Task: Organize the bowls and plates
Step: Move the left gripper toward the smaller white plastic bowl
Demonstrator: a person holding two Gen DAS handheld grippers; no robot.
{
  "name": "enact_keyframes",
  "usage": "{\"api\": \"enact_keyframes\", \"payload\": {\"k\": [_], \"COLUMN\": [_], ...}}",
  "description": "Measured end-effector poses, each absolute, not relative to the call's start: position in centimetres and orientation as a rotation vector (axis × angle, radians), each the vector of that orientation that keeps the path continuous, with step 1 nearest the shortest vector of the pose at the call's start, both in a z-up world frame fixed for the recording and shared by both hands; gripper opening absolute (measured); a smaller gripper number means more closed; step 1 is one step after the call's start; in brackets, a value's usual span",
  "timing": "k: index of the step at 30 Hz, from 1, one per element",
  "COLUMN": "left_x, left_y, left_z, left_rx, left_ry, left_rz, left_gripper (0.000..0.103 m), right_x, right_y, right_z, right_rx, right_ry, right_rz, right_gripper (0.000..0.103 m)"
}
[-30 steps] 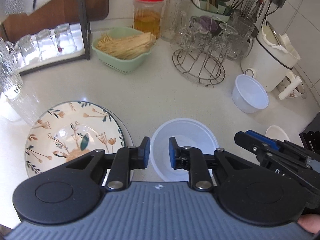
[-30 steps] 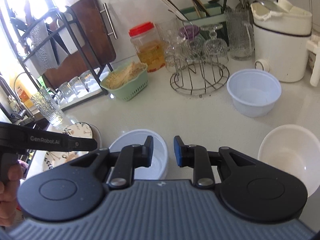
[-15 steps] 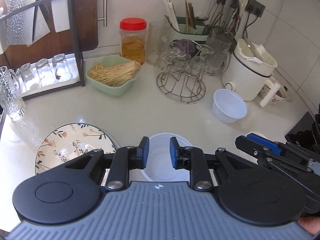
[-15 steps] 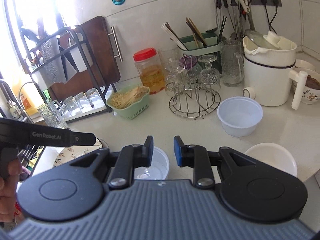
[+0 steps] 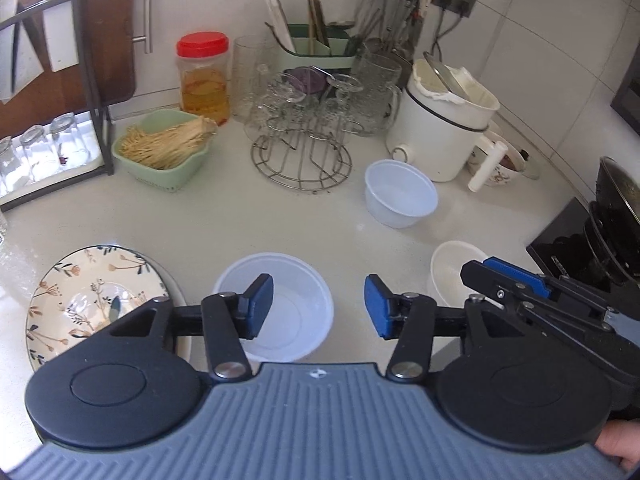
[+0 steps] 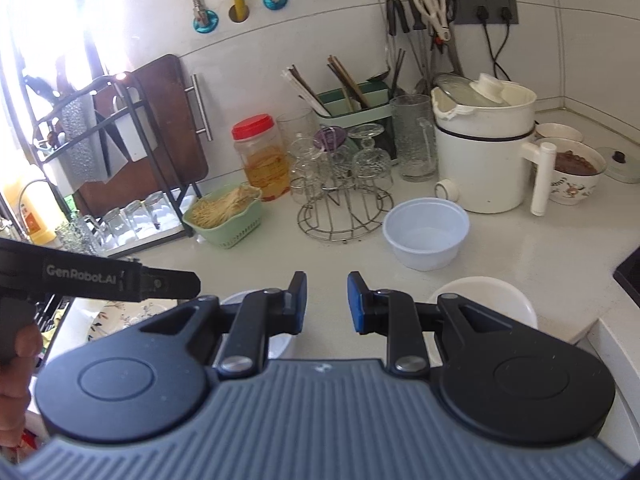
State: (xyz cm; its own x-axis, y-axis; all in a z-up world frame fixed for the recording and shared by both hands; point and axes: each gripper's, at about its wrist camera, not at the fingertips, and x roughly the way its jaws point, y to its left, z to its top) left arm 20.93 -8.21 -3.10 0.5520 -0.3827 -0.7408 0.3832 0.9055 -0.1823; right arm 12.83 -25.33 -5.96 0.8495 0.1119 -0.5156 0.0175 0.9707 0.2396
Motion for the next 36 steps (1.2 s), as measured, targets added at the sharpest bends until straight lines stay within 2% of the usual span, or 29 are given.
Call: {"api": "enact_keyframes", "payload": {"k": [3,6,36], "left_x": [20.9,21.4,33.0], "left_y": [-9.1,-10.2,-15.0], "left_z": [-3.3,-3.5,-3.6], "left_rx": [0.006,0.024,0.029], "left_ry": [0.878,0.878,0.872], "left_rz": [-0.497,-0.515,-0.573], "left_gripper": [0.067,0.07,0.071], "right_x": [12.5,13.0,20.8], "right_y": [-26.1,-26.9,-31.6], "right_z": [-6.4,-7.1,-8.0], "right_rx": [0.254,0.291,0.301], "right_ry": [0.558,0.58,0.546], "right_rz": [0.019,-0.012,-0.096], "right_gripper": [0.026,0.026,0.026]}}
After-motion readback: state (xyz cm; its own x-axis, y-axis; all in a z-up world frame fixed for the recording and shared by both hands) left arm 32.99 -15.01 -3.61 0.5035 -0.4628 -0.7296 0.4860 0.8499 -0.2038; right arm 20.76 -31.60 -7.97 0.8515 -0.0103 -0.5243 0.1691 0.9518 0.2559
